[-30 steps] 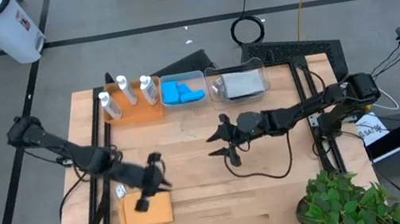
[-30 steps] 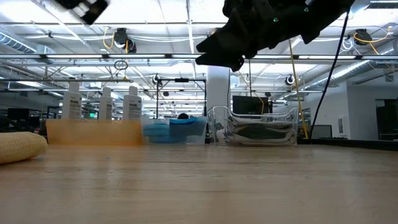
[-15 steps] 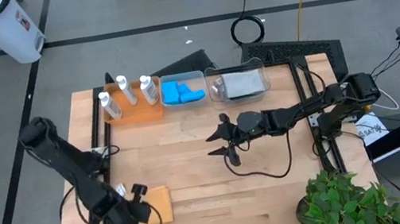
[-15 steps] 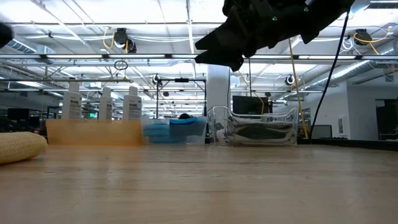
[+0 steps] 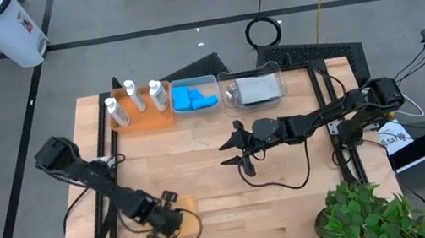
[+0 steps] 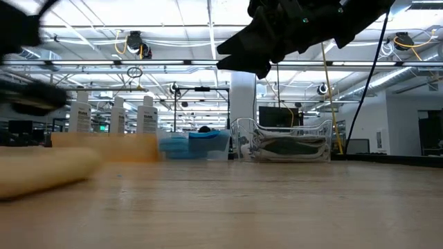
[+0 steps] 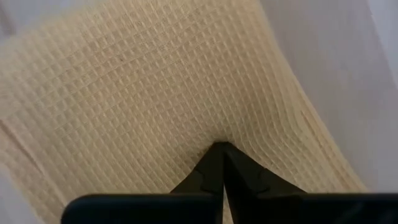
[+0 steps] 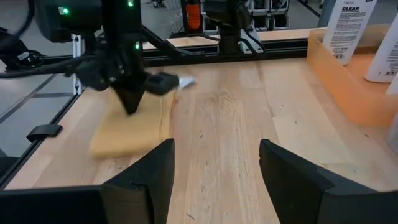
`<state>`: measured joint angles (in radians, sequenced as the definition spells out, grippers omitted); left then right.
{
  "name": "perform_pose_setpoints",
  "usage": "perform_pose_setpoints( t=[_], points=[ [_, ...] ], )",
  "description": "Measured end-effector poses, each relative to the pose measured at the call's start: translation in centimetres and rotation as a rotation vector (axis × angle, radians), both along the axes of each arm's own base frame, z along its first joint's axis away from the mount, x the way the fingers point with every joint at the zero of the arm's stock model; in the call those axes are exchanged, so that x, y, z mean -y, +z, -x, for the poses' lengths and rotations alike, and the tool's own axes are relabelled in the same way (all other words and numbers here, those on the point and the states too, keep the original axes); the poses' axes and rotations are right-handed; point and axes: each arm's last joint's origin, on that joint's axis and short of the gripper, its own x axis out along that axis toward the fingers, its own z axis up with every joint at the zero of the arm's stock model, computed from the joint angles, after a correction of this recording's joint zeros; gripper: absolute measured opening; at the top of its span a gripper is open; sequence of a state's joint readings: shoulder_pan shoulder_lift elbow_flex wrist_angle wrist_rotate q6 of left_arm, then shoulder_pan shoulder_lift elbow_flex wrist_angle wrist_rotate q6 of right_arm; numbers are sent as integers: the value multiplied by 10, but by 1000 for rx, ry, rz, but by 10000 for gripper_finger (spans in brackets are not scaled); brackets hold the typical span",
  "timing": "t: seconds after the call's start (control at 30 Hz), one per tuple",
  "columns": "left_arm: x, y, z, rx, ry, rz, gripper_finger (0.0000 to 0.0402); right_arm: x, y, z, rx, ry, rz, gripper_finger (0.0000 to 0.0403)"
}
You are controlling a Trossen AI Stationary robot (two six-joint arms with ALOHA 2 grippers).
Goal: Pick & Place Kitchen Items
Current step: Put the orange towel into the right transparent bin
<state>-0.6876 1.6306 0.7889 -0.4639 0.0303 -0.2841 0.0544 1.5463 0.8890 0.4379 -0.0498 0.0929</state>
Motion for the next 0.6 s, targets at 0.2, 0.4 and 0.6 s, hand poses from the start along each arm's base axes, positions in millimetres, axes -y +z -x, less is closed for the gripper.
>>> perform_pose_setpoints(
  t=[0.2,0.4,0.6],
  points=[
    [-32,2,-39,208,-13,-43,6,0,0,0,-4,-8,-24,201],
    [-86,6,-74,381,95,-164,14,3,-1,0,-15,-31,-69,201],
    [-133,16,-92,482,282,-232,8,9,-5,1,-68,-70,-121,201]
  ],
)
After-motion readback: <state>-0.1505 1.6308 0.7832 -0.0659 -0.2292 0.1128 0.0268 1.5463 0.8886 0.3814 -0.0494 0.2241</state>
